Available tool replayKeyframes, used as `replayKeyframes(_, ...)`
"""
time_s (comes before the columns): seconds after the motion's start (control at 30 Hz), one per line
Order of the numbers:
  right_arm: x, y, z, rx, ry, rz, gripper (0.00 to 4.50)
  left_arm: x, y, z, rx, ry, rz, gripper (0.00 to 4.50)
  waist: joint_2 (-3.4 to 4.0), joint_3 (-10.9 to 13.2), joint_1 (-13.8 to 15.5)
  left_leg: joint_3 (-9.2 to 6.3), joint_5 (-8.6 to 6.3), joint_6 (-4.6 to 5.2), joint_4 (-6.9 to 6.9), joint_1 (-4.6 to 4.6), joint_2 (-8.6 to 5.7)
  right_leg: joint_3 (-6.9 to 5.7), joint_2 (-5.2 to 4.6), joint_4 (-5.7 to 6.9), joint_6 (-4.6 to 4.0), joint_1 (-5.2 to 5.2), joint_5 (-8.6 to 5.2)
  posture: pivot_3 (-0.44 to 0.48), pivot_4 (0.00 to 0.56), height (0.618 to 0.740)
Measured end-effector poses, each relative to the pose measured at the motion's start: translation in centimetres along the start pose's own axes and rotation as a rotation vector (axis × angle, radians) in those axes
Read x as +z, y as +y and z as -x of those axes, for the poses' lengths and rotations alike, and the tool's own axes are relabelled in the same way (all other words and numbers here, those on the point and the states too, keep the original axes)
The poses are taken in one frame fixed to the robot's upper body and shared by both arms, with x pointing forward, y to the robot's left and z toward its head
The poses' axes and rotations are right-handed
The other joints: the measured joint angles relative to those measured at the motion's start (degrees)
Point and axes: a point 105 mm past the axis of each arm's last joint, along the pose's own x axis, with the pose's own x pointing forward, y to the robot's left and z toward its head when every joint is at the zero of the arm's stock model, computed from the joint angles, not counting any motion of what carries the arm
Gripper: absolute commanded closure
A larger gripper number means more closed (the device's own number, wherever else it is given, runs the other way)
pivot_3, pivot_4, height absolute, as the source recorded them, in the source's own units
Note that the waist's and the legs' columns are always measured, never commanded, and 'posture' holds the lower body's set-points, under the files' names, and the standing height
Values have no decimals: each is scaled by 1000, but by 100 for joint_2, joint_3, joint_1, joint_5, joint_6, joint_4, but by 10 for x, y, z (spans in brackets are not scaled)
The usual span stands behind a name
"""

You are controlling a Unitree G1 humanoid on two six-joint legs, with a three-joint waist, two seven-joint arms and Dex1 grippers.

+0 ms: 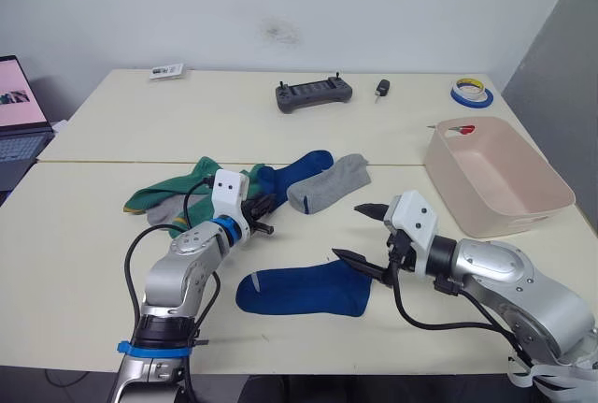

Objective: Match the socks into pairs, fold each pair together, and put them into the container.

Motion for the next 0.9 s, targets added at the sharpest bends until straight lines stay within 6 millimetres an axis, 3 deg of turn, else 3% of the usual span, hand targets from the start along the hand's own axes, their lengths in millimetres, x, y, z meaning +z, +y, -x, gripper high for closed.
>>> replayKeyframes(0.3, -1, 1, 0, 2, 4, -4, 0, -5, 6, 35, -65, 1, 103, 4483, -1, 1, -8, -2, 2, -3, -2, 0, 3, -2, 0, 1, 0, -1, 0, 0, 150, 740)
replayKeyframes(0.43, -1, 1, 0, 3, 3, -4, 0, 20, -3, 48, -191, -56, 190, 4483, -2, 1, 0, -3, 2, -4, -2, 0, 2, -4, 0, 0, 1, 1, 0, 0, 150, 740)
replayKeyframes(0.57, -2, 1, 1, 3, 3, -5, 0, 53, -3, 48, -267, -109, 148, 4483, -4, 2, -1, -3, 2, -4, -2, 1, 0, -4, 0, 0, 1, 1, 0, 0, 150, 740)
replayKeyframes(0.67, -2, 1, 1, 4, 4, -5, 0, 77, 8, 50, -270, -140, 96, 4483, -4, 2, -9, 0, 3, -6, -4, 2, -1, 0, 2, -1, 1, -1, 0, 0, 150, 740)
replayKeyframes(0.9, -2, 1, 1, 6, 5, -5, 0, 104, 25, 58, -329, -115, 12, 4483, -7, 5, -20, -2, 4, -8, -5, 0, 1, -1, 4, -1, 1, -5, 0, 0, 150, 740)
